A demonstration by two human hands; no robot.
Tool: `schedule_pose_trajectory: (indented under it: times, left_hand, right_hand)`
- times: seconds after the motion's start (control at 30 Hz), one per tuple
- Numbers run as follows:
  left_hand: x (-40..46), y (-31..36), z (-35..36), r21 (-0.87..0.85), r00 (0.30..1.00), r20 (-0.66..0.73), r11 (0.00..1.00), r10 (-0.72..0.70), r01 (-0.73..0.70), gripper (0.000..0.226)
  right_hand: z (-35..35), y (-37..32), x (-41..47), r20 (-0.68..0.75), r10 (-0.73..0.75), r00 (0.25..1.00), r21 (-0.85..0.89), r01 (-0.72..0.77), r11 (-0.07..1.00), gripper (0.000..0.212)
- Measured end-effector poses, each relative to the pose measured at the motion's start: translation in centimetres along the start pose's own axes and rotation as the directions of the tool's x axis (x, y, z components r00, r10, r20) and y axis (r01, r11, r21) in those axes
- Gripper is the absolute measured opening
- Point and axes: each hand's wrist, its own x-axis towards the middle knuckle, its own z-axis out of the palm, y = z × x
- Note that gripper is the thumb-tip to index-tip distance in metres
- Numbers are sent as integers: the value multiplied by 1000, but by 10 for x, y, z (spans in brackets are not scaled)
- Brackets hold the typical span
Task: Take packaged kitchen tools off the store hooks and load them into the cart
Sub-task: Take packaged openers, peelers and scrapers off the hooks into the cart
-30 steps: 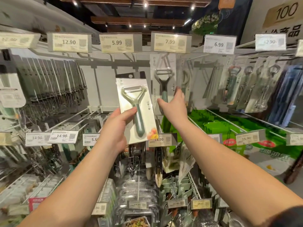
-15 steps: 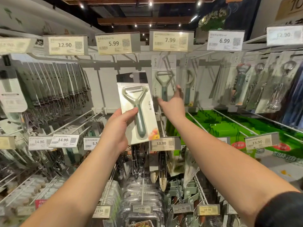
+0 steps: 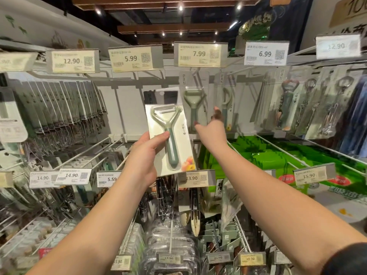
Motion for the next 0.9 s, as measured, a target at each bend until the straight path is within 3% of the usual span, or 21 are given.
schedule_pose_trajectory:
  times: [0.1,0.17,0.3,0.57,0.8,0.9]
  left_hand:
    - [2,1,2,15,999,20,1000,25,-25,24]
    - [3,2,5,38,997,49,997,62,-64,26]
    - [1,3,19,79,979,142,985,143,-155,31]
    - [0,-1,49,97,954,227,970,196,-222,18]
    - [22,9,45,137,970,93,962,223,-234,4]
    - [30,10,43,201,966,65,945,252,-260,9]
  right_hand:
    - [-21,-5,-22,49,-78,996,-14,79,997,41]
    - [-33,-4,-39,141,-117,983,136,97,986,23]
    - [-53,-2,-68,265,-177,948,318,88,944,23]
    - [-71,4,-64,193,-263,945,278,204,939,29]
    - [-74,-3,-42,183,-245,952,289,186,939,27]
    - [-70,-4,-33,233,-229,945,250,169,953,43]
